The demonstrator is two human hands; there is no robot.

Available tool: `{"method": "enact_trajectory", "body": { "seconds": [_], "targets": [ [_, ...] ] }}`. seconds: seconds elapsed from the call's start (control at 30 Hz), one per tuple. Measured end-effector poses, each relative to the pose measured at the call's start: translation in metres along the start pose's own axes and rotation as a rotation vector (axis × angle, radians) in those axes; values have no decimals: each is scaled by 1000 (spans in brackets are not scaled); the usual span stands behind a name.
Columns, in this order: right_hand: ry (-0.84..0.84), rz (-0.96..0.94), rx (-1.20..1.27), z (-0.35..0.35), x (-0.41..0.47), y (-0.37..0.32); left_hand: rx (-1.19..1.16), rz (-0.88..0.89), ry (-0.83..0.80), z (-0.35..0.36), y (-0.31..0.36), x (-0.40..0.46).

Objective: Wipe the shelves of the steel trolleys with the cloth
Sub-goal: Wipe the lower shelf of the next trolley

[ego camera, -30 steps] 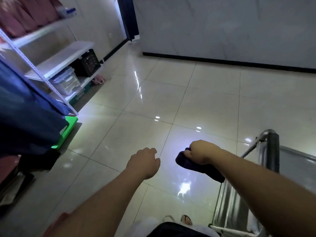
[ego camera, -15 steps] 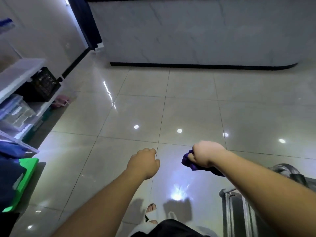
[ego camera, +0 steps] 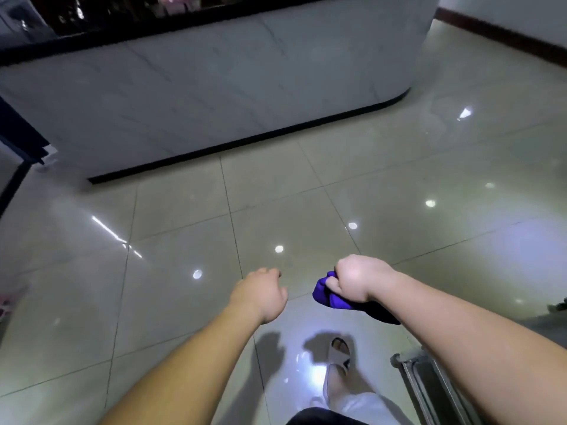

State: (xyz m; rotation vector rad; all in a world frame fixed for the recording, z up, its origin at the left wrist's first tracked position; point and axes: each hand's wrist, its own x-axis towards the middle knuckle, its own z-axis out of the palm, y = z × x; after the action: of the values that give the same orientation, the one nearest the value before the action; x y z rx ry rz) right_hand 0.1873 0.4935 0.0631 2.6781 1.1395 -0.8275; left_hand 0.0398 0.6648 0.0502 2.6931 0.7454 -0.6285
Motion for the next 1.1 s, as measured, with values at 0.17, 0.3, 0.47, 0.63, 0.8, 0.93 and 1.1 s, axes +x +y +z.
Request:
{"method": "enact_trajectory", "body": {
  "seconds": [0.17,0.3,0.47,0.63,0.8,0.93,1.1],
  "targets": [
    [3,40,63,-53,61,66,28,22,9,-55,46,86],
    [5,65,84,-93,104,118,16,56,19,-91,81,147],
    [14,135,140,-127,143,174,27,125,-1,-118,118,221],
    [20,250,283,-150,185,239,94,240,-28,-143,167,309],
    [40,413,331,-180,230,305,170,401,-46,-187,227,416],
    [80,532,409,-208,252,342,227,528,-78,-221,282,492],
    [100,672,540,-219,255,388,316,706,-124,-235,369,544]
  ]
}}
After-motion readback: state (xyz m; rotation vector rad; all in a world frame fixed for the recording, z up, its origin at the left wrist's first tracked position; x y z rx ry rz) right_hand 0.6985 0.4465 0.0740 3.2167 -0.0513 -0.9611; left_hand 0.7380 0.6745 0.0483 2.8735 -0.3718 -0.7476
